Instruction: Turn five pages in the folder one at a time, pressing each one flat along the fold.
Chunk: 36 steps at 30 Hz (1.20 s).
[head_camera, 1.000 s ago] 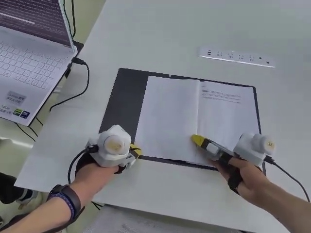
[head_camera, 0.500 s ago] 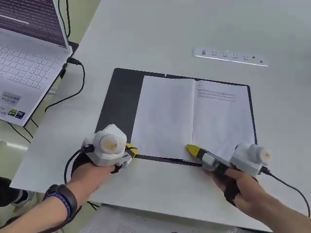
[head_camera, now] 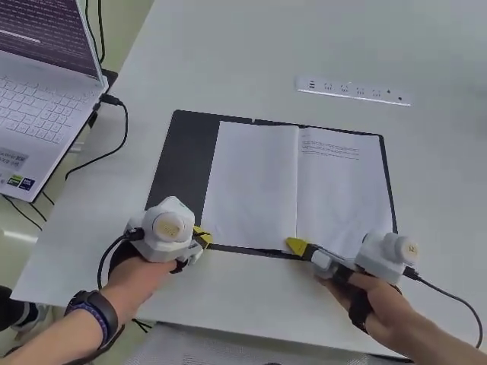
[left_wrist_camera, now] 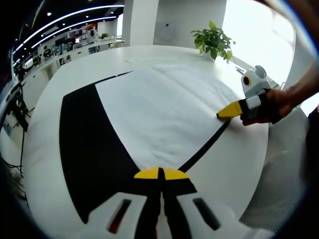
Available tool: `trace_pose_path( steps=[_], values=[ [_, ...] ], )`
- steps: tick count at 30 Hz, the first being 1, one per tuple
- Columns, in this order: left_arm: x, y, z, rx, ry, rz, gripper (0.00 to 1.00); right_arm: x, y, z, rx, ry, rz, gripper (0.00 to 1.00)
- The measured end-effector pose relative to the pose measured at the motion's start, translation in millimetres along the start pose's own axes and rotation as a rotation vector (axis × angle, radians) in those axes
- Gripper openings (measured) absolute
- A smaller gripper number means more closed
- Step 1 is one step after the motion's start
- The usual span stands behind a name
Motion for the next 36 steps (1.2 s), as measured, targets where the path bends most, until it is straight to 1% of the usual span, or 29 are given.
trace_pose_path(
  steps=[10,13,15,16,18,19,21,22,23,24,25,26,27,30,32,34,36],
  values=[
    [0.1,0.4,0.4,0.007,-0.002,-0.001,0.0,2.1,2.9,-8.0,0.023,-0.019,-0.009,0.0],
    [0.5,0.4,1.2,0.013,0.01,-0.003,0.0,3.9,3.7,-7.5,0.026,-0.012,-0.014,0.0],
    [1.7,1.4,0.3,-0.002,0.056,-0.012,0.0,6.1,4.2,-7.2,0.025,0.001,-0.016,0.0],
    [2.5,2.0,-0.7,-0.016,0.082,-0.017,0.0,8.7,4.8,-6.3,0.005,0.027,-0.01,0.0],
    [3.1,2.9,-1.7,-0.026,0.098,-0.02,0.0,13.3,5.6,-7.8,0.011,0.025,-0.003,0.01],
    [3.1,3.1,-2.0,-0.032,0.111,-0.021,0.0,15.3,5.4,-9.4,0.017,0.029,0.0,0.04],
    [3.5,3.4,-2.2,-0.04,0.132,-0.021,0.0,15.9,5.4,-11.1,0.023,0.053,-0.001,0.06],
    [3.7,3.5,-1.9,-0.046,0.16,-0.021,0.0,17.4,6.4,-11.9,0.025,0.058,-0.002,0.06],
    [2.5,3.4,-2.0,-0.053,0.203,-0.024,0.0,18.2,7.5,-12.3,0.025,0.062,-0.003,0.07],
    [1.8,3.7,-1.5,-0.066,0.26,-0.037,0.01,19.1,9.5,-11.8,0.024,0.067,-0.006,0.09],
    [1.7,3.4,-1.0,-0.076,0.282,-0.045,0.03,19.8,11.1,-11.5,0.021,0.072,-0.008,0.1],
    [1.3,4.0,-0.7,-0.082,0.276,-0.041,0.07,18.6,12.1,-10.4,0.019,0.076,-0.012,0.12],
    [0.4,4.0,-0.6,-0.079,0.27,-0.041,0.09,18.2,13.6,-9.4,0.017,0.08,-0.016,0.14],
    [-8.5,7.8,3.7,-0.082,0.253,-0.048,0.13,17.6,20.8,-4.2,-0.001,0.089,-0.017,0.19],
    [-11.9,10.2,7.8,-0.089,0.239,-0.055,0.16,16.0,25.9,-0.3,-0.012,0.094,-0.026,0.21],
    [-16.0,15.6,14.2,-0.099,0.224,-0.051,0.18,14.3,32.0,4.7,-0.033,0.102,-0.036,0.22],
    [-18.2,20.3,19.2,-0.114,0.224,-0.052,0.21,11.7,37.1,9.1,-0.044,0.108,-0.049,0.24]
  ],
)
Point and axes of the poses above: the centre of the closed fingertips' face, and the gripper's own axes: y roughly backward along the fingers, x roughly to its left, z roughly out of its top, the point moved 10 cm from there along y, roughly backward along the fingers, and after that the axes turned 13 degrees about -z, right-handed, at the moved point
